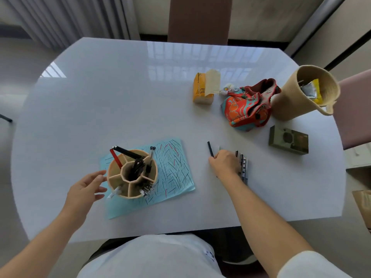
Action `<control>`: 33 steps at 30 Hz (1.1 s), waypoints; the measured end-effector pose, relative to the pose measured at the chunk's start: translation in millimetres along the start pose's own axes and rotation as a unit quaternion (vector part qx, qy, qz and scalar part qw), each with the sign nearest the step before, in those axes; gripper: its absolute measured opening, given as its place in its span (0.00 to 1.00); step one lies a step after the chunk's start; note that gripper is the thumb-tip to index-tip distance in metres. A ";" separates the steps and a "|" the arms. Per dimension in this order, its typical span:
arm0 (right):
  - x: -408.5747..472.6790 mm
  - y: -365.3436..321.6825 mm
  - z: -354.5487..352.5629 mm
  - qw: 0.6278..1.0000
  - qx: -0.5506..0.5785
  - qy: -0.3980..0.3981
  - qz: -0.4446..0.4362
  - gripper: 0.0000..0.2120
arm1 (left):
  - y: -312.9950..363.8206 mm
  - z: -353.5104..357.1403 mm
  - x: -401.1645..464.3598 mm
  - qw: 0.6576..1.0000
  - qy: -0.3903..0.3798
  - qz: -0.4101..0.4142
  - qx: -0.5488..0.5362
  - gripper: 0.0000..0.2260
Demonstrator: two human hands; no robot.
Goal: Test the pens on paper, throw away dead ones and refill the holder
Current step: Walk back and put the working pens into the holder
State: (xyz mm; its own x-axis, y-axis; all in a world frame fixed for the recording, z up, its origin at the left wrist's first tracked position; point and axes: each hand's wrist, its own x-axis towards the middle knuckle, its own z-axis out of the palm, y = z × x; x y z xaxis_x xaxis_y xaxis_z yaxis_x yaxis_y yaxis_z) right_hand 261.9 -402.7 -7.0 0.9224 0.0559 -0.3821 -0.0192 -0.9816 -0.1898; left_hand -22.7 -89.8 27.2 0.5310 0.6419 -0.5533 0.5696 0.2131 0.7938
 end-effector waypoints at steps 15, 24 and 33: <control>-0.3 68.1 -16.3 0.995 0.030 0.007 0.095 0.13 | -1.1 6.8 4.2 0.999 -0.015 -0.031 0.013 0.08; -0.7 19.4 -9.5 0.968 0.246 -0.006 0.049 0.17 | 16.9 10.8 -0.5 0.999 -0.013 -0.027 0.022 0.07; -34.7 -105.1 -48.3 0.835 0.509 -0.111 -0.177 0.21 | 23.7 15.7 6.0 1.000 0.007 -0.024 0.015 0.07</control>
State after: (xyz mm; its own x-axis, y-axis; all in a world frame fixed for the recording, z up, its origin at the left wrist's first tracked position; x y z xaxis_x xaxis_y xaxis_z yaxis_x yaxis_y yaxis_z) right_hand 250.6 -310.3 69.9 0.8478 0.4531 -0.2757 -0.1829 -0.2380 -0.9539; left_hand 3.8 -92.4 38.8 0.4935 0.6415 -0.5873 0.6137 0.2216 0.7578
